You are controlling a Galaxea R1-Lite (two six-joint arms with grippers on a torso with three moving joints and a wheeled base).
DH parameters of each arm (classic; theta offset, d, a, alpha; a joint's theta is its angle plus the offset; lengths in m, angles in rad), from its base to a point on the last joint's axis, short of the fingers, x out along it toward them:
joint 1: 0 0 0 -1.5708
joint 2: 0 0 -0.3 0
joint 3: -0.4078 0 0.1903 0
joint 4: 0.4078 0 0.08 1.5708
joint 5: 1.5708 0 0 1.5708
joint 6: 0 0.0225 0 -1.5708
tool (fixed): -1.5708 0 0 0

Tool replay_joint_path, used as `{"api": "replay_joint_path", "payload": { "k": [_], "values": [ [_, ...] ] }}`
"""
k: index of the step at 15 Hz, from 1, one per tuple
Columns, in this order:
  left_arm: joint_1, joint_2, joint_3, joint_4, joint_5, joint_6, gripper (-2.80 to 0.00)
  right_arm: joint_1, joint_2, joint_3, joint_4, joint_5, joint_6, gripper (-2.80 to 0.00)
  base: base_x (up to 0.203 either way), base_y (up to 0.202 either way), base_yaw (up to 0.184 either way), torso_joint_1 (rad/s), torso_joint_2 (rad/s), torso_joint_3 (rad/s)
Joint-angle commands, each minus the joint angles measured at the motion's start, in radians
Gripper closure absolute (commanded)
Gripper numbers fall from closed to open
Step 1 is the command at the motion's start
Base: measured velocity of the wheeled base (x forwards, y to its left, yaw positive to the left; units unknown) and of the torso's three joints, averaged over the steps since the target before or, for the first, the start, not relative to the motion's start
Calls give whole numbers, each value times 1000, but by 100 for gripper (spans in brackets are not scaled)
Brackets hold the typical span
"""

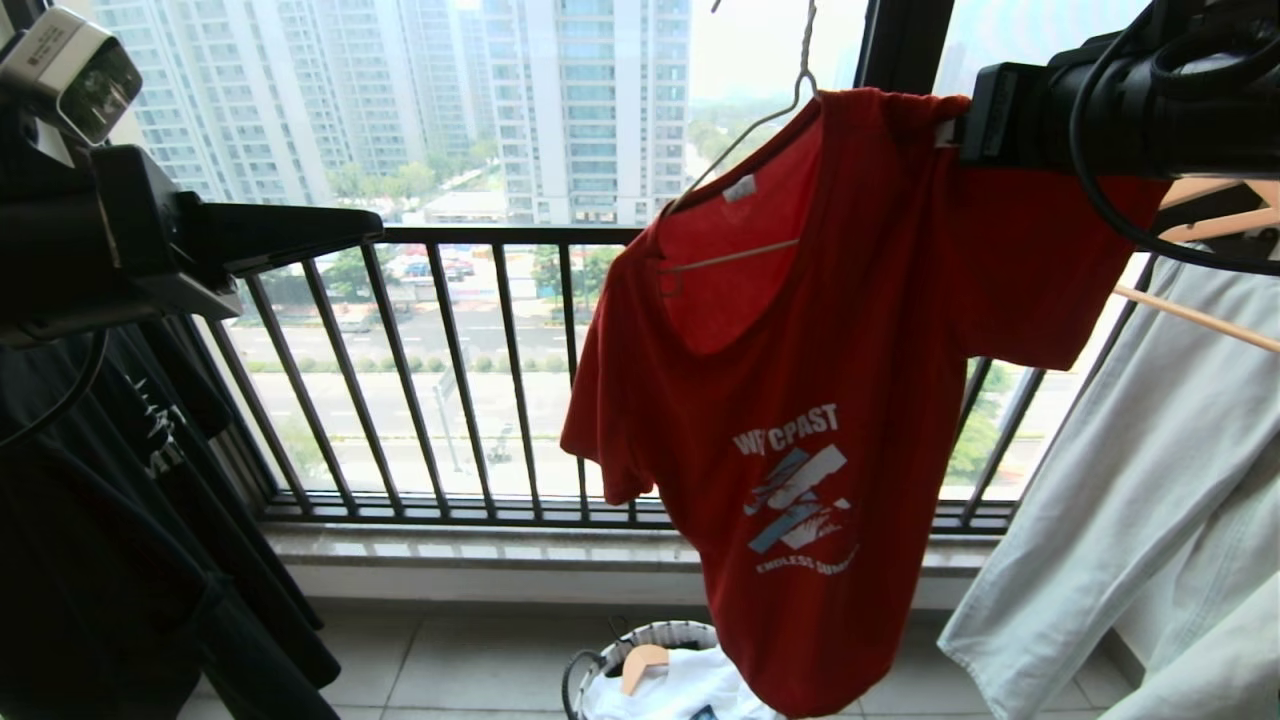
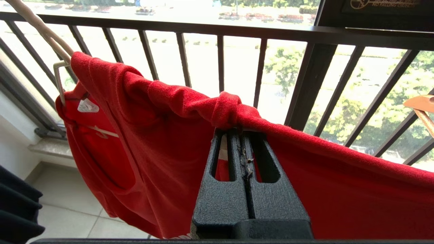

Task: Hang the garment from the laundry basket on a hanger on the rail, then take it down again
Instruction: Take the clothes off the clothes rack

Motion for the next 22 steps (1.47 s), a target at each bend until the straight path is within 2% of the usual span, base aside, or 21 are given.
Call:
{"api": "replay_joint_path", "payload": {
  "k": [1, 6, 14, 17, 19, 22],
  "values": [
    [0, 2, 0, -2, -5, -3, 0, -30, -2, 11, 1, 0, 7, 0, 0, 0, 0, 0, 0, 0],
    [0, 0, 0, -2, -5, -3, 0, -93, -3, 63, -1, 0, 37, 0, 0, 0, 0, 0, 0, 0],
    [-1, 0, 0, 2, -8, -3, 0, -97, -10, 120, -1, -3, 45, 0, 0, 0, 0, 0, 0, 0],
    [-48, -35, 9, 6, -12, -3, 0, -76, -16, 117, -3, -3, 40, 0, 0, 0, 0, 0, 0, 0],
    [-94, 7, -35, 6, -11, -4, 0, -71, -12, 118, -2, 1, 39, 0, 0, 0, 0, 0, 0, 0],
    [-147, 194, -194, 7, -9, -4, 0, -71, -7, 116, -4, 13, 37, 0, 0, 0, 0, 0, 0, 0]
  ]
}}
